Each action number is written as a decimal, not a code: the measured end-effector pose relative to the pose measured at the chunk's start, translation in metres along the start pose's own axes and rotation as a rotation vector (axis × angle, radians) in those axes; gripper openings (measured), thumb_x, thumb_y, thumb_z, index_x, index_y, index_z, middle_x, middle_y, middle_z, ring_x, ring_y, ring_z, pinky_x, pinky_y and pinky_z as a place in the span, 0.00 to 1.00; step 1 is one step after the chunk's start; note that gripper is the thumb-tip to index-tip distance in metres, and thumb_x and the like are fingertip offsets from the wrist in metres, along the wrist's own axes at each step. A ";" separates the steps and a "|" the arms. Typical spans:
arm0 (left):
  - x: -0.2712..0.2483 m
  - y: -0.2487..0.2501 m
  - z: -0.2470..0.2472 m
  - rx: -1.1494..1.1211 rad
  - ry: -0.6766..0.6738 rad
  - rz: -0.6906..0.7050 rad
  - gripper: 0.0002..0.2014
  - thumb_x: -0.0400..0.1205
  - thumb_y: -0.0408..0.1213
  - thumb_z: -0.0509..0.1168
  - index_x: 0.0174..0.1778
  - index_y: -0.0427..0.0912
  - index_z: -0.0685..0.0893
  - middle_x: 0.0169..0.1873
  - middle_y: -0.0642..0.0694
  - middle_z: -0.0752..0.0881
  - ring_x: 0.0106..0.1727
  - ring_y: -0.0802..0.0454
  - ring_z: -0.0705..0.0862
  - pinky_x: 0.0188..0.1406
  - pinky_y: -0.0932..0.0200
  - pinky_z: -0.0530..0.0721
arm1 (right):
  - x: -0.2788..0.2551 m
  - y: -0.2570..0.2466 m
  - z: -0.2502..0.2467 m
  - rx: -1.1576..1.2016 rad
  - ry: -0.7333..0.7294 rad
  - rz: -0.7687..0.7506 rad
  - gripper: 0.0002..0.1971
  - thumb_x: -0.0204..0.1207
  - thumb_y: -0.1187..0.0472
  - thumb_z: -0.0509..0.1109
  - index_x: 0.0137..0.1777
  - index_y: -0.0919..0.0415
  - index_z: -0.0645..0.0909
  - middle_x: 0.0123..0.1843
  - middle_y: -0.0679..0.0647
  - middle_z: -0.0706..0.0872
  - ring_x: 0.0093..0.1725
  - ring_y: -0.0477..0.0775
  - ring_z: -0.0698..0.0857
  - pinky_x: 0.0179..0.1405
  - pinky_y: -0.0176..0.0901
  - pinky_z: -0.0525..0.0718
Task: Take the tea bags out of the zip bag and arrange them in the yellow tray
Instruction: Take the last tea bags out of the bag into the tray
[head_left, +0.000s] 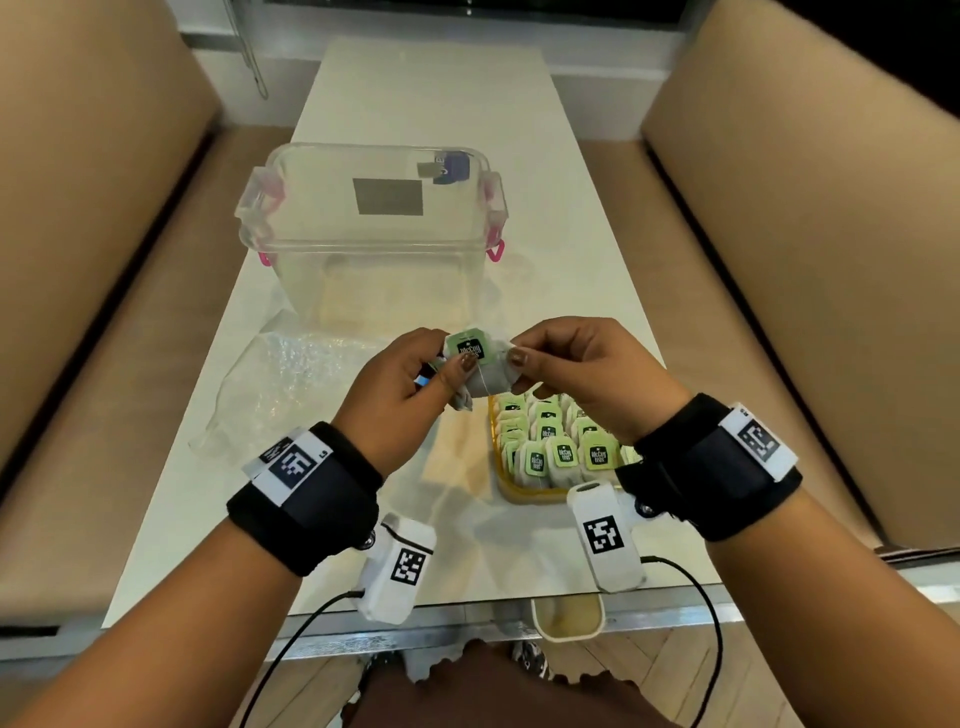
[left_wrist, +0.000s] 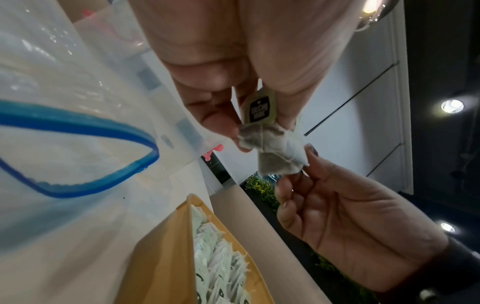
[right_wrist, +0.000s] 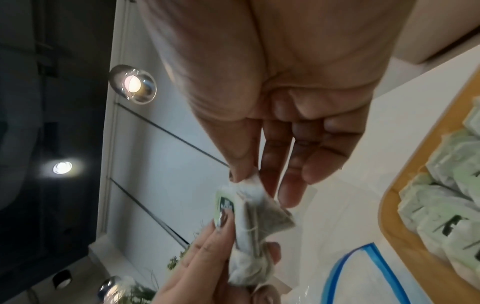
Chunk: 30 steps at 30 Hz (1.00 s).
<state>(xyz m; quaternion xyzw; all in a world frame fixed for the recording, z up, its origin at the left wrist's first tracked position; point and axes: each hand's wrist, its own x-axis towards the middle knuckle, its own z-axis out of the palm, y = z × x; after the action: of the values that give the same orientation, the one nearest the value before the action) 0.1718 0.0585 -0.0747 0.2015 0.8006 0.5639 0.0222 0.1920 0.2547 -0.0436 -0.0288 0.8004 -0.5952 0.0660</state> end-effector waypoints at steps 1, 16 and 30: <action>-0.001 0.001 0.000 -0.030 0.010 -0.014 0.13 0.85 0.38 0.62 0.41 0.32 0.81 0.31 0.49 0.83 0.32 0.60 0.83 0.37 0.66 0.79 | -0.001 0.000 -0.002 0.014 0.021 0.007 0.05 0.81 0.68 0.67 0.48 0.68 0.84 0.41 0.65 0.89 0.38 0.51 0.86 0.37 0.39 0.81; 0.006 0.001 0.024 0.143 -0.005 -0.045 0.06 0.81 0.41 0.67 0.38 0.51 0.83 0.26 0.52 0.87 0.32 0.55 0.86 0.38 0.57 0.84 | -0.008 0.005 0.002 -0.394 0.269 -0.012 0.07 0.74 0.59 0.71 0.37 0.60 0.80 0.26 0.54 0.87 0.27 0.48 0.86 0.30 0.39 0.82; 0.007 -0.001 0.033 -0.084 -0.049 -0.057 0.03 0.76 0.44 0.67 0.42 0.52 0.85 0.34 0.42 0.86 0.35 0.38 0.84 0.40 0.38 0.86 | -0.008 0.012 -0.011 -0.246 0.206 0.010 0.12 0.67 0.63 0.80 0.48 0.59 0.82 0.40 0.52 0.85 0.32 0.47 0.81 0.32 0.35 0.80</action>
<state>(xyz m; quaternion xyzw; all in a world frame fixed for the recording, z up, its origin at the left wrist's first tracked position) 0.1735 0.0900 -0.0863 0.1912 0.7807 0.5912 0.0665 0.1993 0.2692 -0.0512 0.0283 0.8699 -0.4921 -0.0174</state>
